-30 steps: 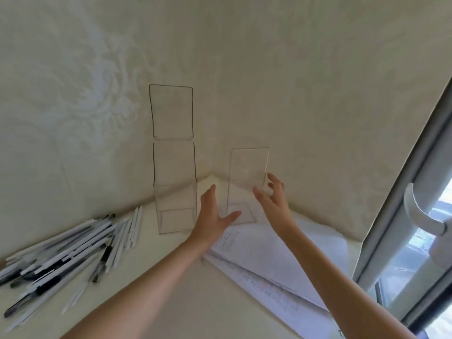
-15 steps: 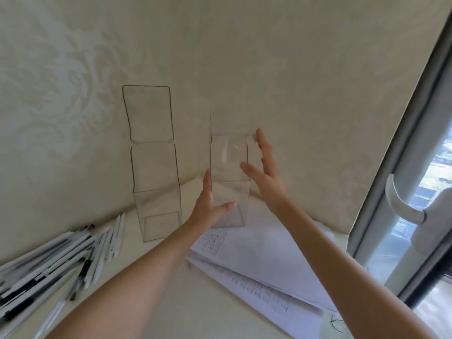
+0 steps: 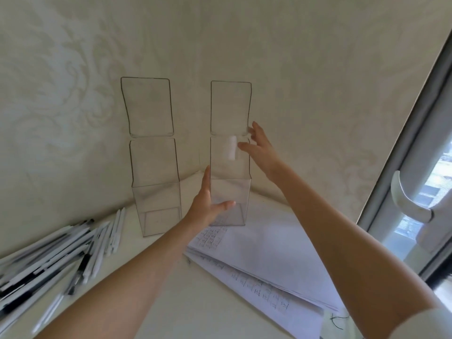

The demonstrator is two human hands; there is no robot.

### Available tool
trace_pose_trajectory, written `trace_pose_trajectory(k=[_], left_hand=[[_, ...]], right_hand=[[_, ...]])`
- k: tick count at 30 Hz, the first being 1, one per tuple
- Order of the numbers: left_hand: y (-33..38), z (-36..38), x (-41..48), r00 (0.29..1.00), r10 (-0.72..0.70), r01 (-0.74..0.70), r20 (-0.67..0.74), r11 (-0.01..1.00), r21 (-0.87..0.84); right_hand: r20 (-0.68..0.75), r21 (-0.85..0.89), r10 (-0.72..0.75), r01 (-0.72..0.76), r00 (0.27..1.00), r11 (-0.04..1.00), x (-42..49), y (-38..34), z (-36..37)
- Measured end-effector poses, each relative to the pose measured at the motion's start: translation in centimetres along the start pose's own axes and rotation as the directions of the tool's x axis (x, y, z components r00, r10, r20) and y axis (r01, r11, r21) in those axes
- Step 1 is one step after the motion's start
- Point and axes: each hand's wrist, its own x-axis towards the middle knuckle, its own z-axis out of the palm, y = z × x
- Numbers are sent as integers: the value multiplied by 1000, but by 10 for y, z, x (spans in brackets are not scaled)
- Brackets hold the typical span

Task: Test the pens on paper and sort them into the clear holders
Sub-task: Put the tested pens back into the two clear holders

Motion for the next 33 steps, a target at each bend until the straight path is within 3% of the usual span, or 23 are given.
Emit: trace_pose_trajectory(k=[5,9,16,19,22,24,27,30,33], left_hand=[[-16,0,-7,999,15,-16,44,1000,23],[-25,6,-12,999,22,-21,31,1000,-19],[-20,17,-1,997,21,-27,68,996,89],[-11,19,-13,998,-43,34,39,978,208],[-5,3,-55,997,-71,52,41,934,355],[-5,-18,-92,997,-28,-1,67,917,398],[-8,-72,-147,998,1,28,-56,854,519],[-16,-135,-188,968,56,108,-246,789,605],[-32,-189,-212,915,98,220,-392,693,686]], right_hand=[[73,-7,144,-144,987,990,-48,50,5],[94,39,59,-63,994,997,-69,73,13],[2,-22,22,-22,1000,1000,-74,90,16],[-194,-149,48,-77,980,986,-87,86,21],[-366,-297,-206,96,908,950,-121,73,35],[-263,-383,-276,163,924,909,-141,63,54],[72,-486,-169,183,983,854,-155,56,96],[282,-483,-87,220,955,848,-162,45,140],[390,-409,-105,275,915,870,-164,31,185]])
